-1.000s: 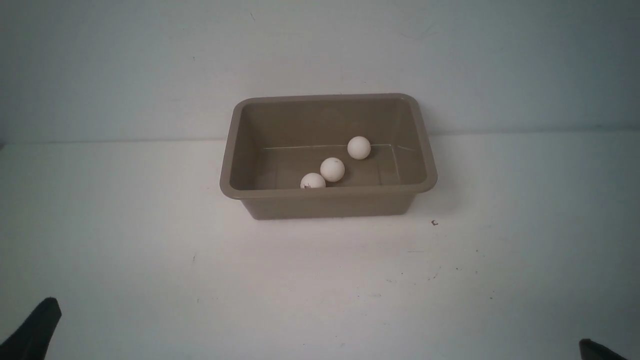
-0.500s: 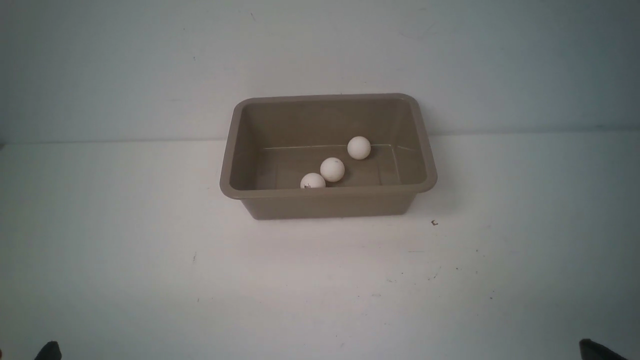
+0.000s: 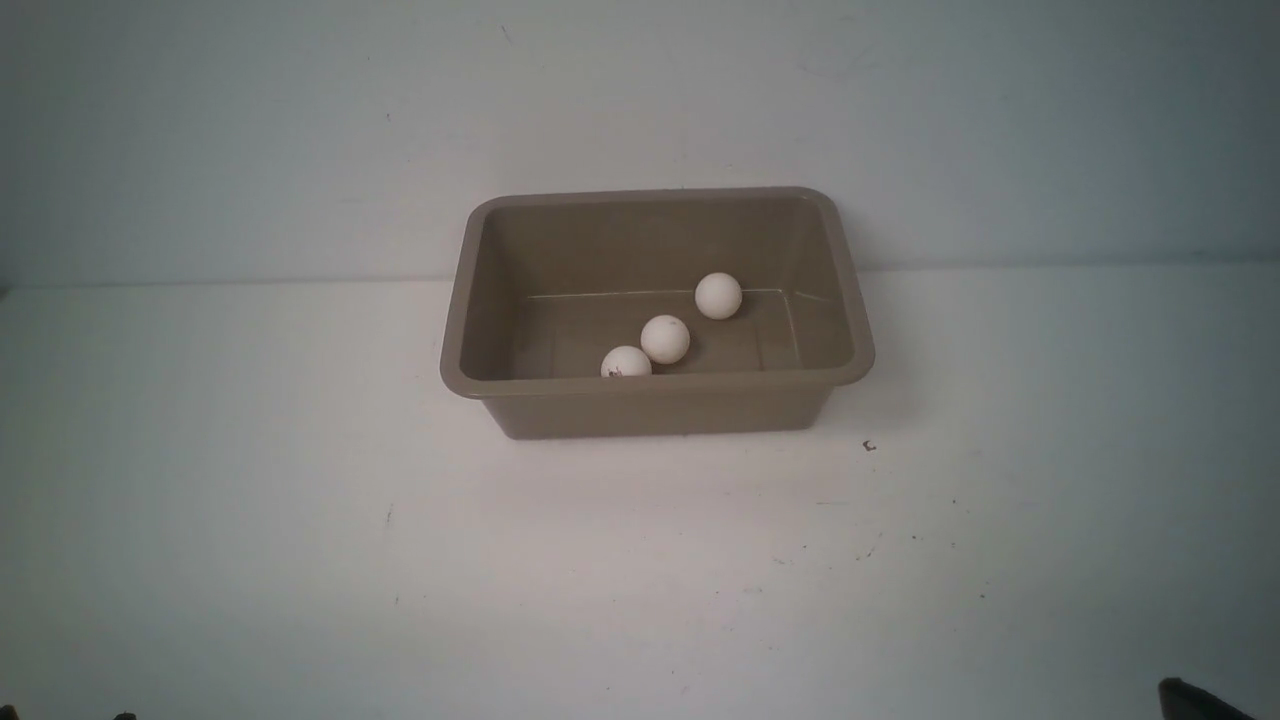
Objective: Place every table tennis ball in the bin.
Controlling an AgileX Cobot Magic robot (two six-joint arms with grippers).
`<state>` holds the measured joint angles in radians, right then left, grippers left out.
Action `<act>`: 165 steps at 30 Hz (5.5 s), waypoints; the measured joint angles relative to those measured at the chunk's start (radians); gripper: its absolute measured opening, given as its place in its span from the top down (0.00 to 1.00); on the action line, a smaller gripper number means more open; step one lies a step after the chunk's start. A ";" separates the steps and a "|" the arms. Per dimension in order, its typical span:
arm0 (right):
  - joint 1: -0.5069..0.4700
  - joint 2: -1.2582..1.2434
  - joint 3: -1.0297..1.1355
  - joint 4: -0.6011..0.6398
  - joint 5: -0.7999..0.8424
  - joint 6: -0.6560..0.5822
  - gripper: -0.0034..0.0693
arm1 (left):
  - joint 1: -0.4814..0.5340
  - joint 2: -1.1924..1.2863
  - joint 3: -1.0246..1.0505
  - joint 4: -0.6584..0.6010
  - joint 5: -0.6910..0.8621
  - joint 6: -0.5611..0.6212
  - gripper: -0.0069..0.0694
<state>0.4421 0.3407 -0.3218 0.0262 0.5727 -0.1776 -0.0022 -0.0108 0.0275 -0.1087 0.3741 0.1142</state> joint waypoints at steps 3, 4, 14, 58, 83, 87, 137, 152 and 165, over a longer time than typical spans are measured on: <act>0.000 0.000 0.000 0.000 0.000 0.000 0.15 | 0.000 0.000 0.000 0.000 0.002 0.001 0.34; 0.000 0.000 0.000 0.000 0.000 0.000 0.15 | 0.000 0.000 0.000 0.000 0.003 0.001 0.34; 0.000 0.000 0.000 0.000 0.000 -0.016 0.15 | 0.000 0.000 0.000 0.003 0.006 0.008 0.34; -0.491 -0.164 0.153 0.056 -0.280 0.001 0.15 | 0.000 0.000 -0.001 0.004 0.006 0.015 0.34; -0.461 -0.353 0.338 0.101 -0.152 0.022 0.15 | 0.000 0.000 -0.001 0.005 0.006 0.015 0.34; -0.460 -0.353 0.339 0.104 -0.158 0.036 0.15 | 0.000 0.000 -0.001 0.006 0.006 0.015 0.34; -0.460 -0.353 0.339 0.104 -0.158 0.029 0.15 | 0.000 0.000 -0.001 0.007 0.006 0.015 0.34; -0.460 -0.353 0.339 0.104 -0.158 0.029 0.15 | 0.000 0.000 -0.001 0.007 0.006 0.015 0.34; -0.460 -0.353 0.339 0.104 -0.158 0.029 0.15 | 0.000 0.000 -0.001 0.007 0.006 0.015 0.34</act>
<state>-0.0178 -0.0126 0.0169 0.1303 0.4144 -0.1490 -0.0022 -0.0108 0.0267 -0.1020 0.3802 0.1288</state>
